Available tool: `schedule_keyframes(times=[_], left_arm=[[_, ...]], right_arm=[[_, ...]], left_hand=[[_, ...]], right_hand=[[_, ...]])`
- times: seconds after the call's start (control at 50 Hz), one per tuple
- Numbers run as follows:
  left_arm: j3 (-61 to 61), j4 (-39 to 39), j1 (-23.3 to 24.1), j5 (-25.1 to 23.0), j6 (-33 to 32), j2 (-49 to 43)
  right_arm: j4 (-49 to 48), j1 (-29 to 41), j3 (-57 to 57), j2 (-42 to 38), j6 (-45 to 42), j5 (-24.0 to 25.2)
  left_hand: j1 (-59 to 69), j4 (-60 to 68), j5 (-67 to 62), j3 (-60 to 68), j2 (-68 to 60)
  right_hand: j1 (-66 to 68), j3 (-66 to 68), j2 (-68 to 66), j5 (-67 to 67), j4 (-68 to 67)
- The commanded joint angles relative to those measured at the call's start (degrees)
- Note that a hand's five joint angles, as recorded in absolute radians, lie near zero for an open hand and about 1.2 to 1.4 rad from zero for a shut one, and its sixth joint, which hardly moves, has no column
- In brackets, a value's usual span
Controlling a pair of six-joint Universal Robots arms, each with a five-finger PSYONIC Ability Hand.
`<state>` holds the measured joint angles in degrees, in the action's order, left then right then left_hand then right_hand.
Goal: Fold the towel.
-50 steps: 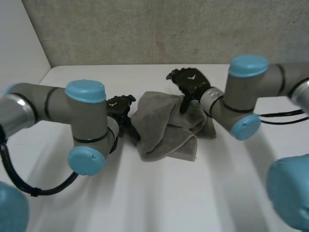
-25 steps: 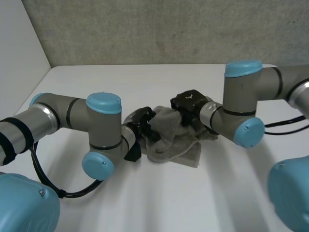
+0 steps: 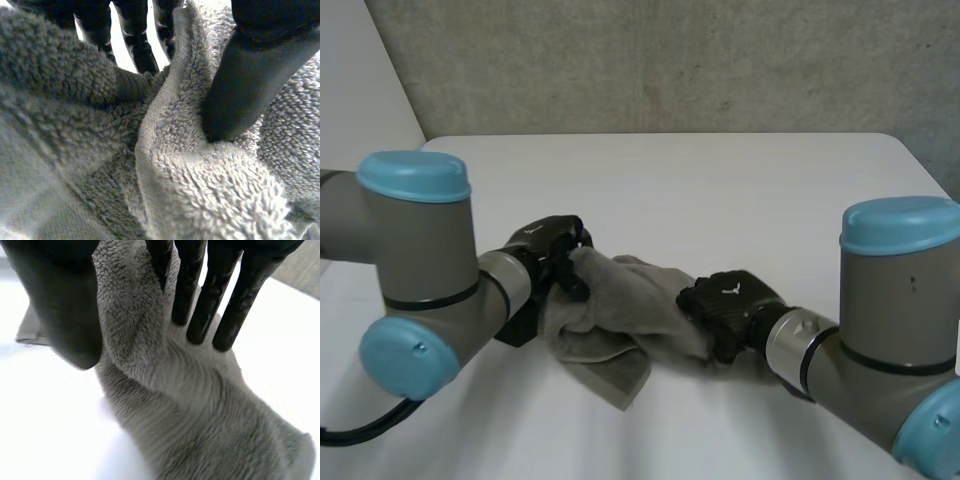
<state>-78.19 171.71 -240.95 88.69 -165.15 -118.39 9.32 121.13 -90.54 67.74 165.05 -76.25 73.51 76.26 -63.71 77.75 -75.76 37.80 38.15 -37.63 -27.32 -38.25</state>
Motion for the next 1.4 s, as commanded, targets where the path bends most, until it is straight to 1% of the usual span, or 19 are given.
schedule_keyframes(times=[0.02, 0.06, 0.1, 0.12, 0.16, 0.26, 0.4, 0.5, 0.72, 0.88, 0.92, 0.96, 0.98, 1.08, 1.14, 1.16, 1.22, 1.26, 1.4], left_arm=[[-2.8, -0.1, -2.2, 0.0, -3.3, 1.9], [-3.3, -0.3, -2.7, -0.1, -4.0, 1.9], [-4.2, -1.4, -2.5, -0.1, -6.1, 2.1], [-4.2, -1.4, -2.5, -0.1, -6.1, 2.1], [-5.3, -2.5, -2.2, -0.1, -8.5, 2.3], [-7.0, -3.0, -1.9, 0.2, -11.6, 3.8], [-11.7, -2.3, -2.4, 1.0, -11.9, 10.8], [-16.3, -1.3, -3.6, 1.0, -11.3, 15.3], [-28.2, 8.4, -6.0, 5.7, -11.1, 21.2], [-30.7, 10.0, -5.5, 4.2, -11.1, 19.6], [-29.7, 9.9, -5.1, 1.8, -10.8, 16.3], [-28.8, 9.7, -5.1, 0.1, -10.4, 14.7], [-28.8, 9.7, -5.1, 0.1, -10.4, 14.7], [-25.1, 9.2, -5.1, -4.4, -6.2, 9.4], [-21.8, 8.6, -5.0, -6.1, -1.9, 6.8], [-20.4, 8.6, -5.0, -6.8, 0.4, 5.8], [-19.5, 8.6, -5.0, -6.9, 1.4, 5.3], [-17.5, 9.0, -5.1, -6.6, 1.9, 4.4], [-9.4, 11.4, -5.2, -5.1, 1.5, 2.3]], right_arm=[[2.1, 0.0, 0.8, 2.2, 2.0, 0.4], [2.8, -0.2, 2.1, 4.8, 2.0, 0.8], [2.9, -0.3, 3.4, 5.5, 2.0, 0.8], [3.1, -0.9, 4.7, 5.5, 2.0, 0.8], [3.1, -1.5, 6.1, 5.6, 2.0, 0.9], [3.8, -2.6, 11.0, 4.8, 1.7, 2.9], [8.6, -2.2, 24.0, -5.5, 1.5, 8.3], [18.9, -1.4, 42.0, -17.8, -2.2, 11.8], [30.9, 1.7, 65.2, -35.7, -6.6, 12.9], [35.9, 3.0, 70.2, -41.9, -7.1, 13.7], [35.9, 3.0, 70.4, -41.9, -7.1, 13.7], [35.9, 3.0, 70.8, -41.7, -7.0, 13.7], [35.9, 3.0, 70.9, -41.4, -7.1, 13.7], [35.7, 2.5, 71.1, -39.4, -6.5, 13.5], [35.5, 2.4, 71.0, -38.0, -6.4, 13.4], [35.5, 2.4, 71.0, -37.9, -6.4, 13.4], [34.9, 2.4, 70.9, -37.1, -6.4, 12.8], [34.5, 2.4, 70.8, -36.5, -6.4, 12.6], [26.9, 1.7, 72.0, -33.2, -6.6, 8.8]], left_hand=[[-4.9, -7.7, 5.1, -9.2, 7.2], [-10.6, -13.4, 10.8, -14.9, 12.9], [-31.4, -34.1, 31.6, -35.6, 33.6], [-31.5, -34.3, 31.7, -35.7, 33.7], [-47.3, -50.0, 47.5, -51.5, 49.5], [-62.3, -65.0, 62.5, -66.5, 64.5], [-62.6, -65.4, 62.8, -66.9, 64.9], [-62.6, -65.4, 62.8, -66.9, 64.9], [-62.3, -65.0, 62.5, -66.5, 64.5], [-54.2, -57.0, 54.4, -58.5, 56.5], [-41.8, -44.6, 42.0, -46.1, 44.1], [-38.4, -41.2, 38.6, -42.7, 40.7], [-38.4, -41.2, 38.6, -42.6, 40.6], [-37.4, -40.1, 37.6, -41.6, 39.6], [-35.7, -38.5, 35.9, -40.0, 38.0], [-25.6, -28.3, 25.8, -29.8, 27.8], [-15.5, -18.3, 15.7, -19.8, 17.8], [6.4, 3.6, -6.2, 2.1, -4.1], [6.5, 3.7, -6.3, 2.2, -4.2]], right_hand=[[-25.0, -25.4, 24.9, 24.5, 25.5], [-27.8, -28.1, 27.6, 27.3, 28.3], [-27.8, -28.1, 27.6, 27.3, 28.3], [-27.8, -28.1, 27.6, 27.3, 28.3], [-27.8, -28.1, 27.6, 27.3, 28.3], [-27.8, -28.1, 27.6, 27.3, 28.3], [-27.8, -28.1, 27.6, 27.3, 28.3], [-27.8, -28.1, 27.6, 27.3, 28.3], [-25.5, -25.9, 25.4, 25.1, 26.0], [-17.5, -17.8, 17.3, 17.0, 17.9], [-1.9, -2.2, 1.7, 1.4, 2.3], [6.5, 6.2, -6.7, -7.0, -6.1], [17.6, 17.2, -17.8, -18.1, -17.1], [40.8, 40.5, -41.0, -41.3, -40.4], [42.2, 41.9, -42.4, -42.7, -41.7], [42.2, 41.9, -42.4, -42.7, -41.7], [42.2, 41.9, -42.4, -42.7, -41.7], [42.2, 41.9, -42.4, -42.7, -41.7], [42.2, 41.9, -42.4, -42.7, -41.7]])
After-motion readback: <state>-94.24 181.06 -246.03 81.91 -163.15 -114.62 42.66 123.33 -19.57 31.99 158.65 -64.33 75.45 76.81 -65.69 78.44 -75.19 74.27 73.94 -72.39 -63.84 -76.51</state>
